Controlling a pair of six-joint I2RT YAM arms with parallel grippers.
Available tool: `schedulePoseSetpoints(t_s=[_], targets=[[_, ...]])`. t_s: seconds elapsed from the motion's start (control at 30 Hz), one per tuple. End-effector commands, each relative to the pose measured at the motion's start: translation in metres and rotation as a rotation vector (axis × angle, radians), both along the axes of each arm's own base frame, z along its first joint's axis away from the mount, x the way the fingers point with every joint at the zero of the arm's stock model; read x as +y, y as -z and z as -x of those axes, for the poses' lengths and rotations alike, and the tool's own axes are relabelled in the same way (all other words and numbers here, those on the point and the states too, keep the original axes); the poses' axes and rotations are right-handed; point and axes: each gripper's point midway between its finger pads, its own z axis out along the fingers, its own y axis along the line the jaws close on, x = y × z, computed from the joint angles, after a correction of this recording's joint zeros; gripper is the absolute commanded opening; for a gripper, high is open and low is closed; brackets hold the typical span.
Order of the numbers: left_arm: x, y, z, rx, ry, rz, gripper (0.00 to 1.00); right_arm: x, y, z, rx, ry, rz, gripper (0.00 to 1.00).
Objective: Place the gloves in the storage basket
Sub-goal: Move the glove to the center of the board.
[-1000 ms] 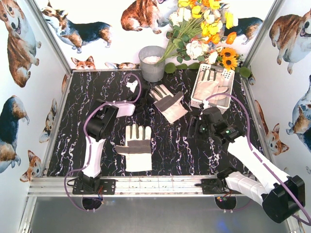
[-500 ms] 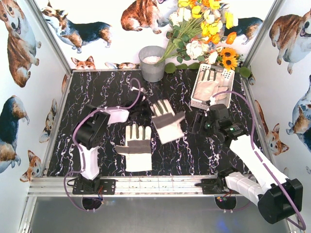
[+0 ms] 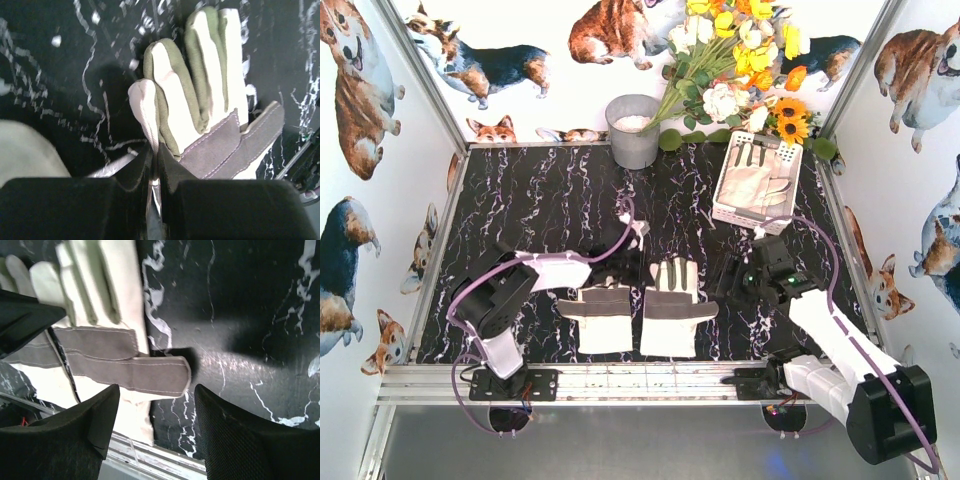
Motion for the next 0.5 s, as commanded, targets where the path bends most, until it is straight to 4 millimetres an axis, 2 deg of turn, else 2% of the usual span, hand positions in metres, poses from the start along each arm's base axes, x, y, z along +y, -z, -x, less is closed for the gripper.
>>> schedulePoseSetpoints(t_s=[0.0, 0.1, 0.13, 0.23, 0.37, 0.47], targets=[[0.005, -0.005, 0.0, -0.011, -0.144, 0.024, 0.0, 0.0, 0.004, 0.0, -0.02, 0.018, -0.019, 0.63], [0.001, -0.006, 0.006, -0.013, -0.216, 0.032, 0.0, 0.002, 0.011, 0.01, 0.009, 0.01, -0.036, 0.63], [0.007, 0.004, 0.015, 0.005, -0.245, 0.011, 0.0, 0.005, 0.011, 0.012, 0.016, 0.004, -0.053, 0.63], [0.016, 0.012, 0.021, 0.01, -0.328, 0.01, 0.0, 0.013, 0.007, 0.016, 0.028, -0.008, -0.11, 0.63], [0.026, 0.006, 0.017, -0.023, -0.404, 0.037, 0.0, 0.016, 0.005, 0.017, 0.023, -0.003, -0.137, 0.62], [0.021, 0.004, 0.015, -0.041, -0.373, 0.037, 0.0, 0.016, 0.004, 0.017, 0.018, -0.009, -0.138, 0.62]])
